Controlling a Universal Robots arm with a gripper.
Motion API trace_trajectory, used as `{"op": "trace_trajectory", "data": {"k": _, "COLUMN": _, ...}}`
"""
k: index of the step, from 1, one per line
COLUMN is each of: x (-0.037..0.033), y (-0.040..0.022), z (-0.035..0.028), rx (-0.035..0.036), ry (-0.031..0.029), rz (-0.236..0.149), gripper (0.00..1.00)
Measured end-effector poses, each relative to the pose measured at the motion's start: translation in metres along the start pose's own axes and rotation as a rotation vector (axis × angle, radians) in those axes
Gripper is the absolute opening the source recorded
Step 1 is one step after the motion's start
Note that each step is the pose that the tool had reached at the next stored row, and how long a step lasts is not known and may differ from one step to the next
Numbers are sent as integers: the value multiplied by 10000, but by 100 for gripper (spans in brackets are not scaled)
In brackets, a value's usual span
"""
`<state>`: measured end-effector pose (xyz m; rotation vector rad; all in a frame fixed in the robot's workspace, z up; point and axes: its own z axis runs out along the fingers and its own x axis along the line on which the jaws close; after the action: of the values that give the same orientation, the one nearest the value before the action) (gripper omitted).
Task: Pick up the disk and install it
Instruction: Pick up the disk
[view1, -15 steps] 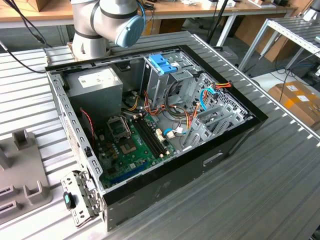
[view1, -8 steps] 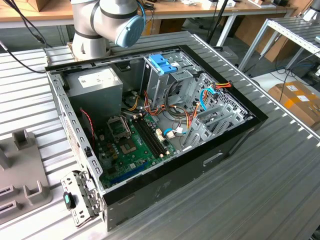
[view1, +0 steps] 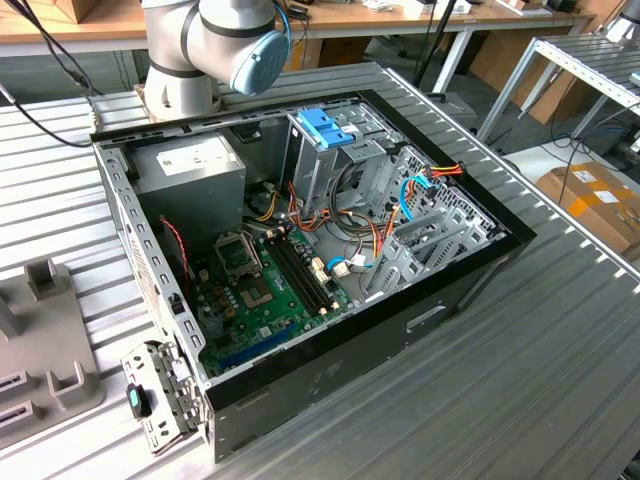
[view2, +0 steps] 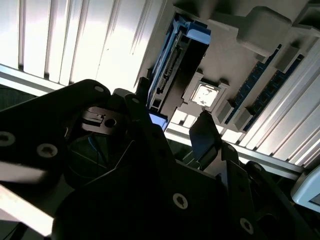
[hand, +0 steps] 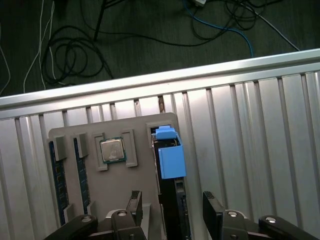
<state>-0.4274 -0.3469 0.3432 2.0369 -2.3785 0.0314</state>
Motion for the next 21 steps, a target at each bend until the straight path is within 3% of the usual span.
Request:
{"op": "trace_trajectory", "data": {"k": 8, "x": -2, "y": 4, "z": 104, "rx": 1, "ry": -1, "rz": -183, "gripper": 60}}
{"op": "trace_trajectory", "data": {"k": 21, "x": -2, "y": 4, "z": 123, "rx": 3, "ry": -2, "rz": -189, "gripper": 60}}
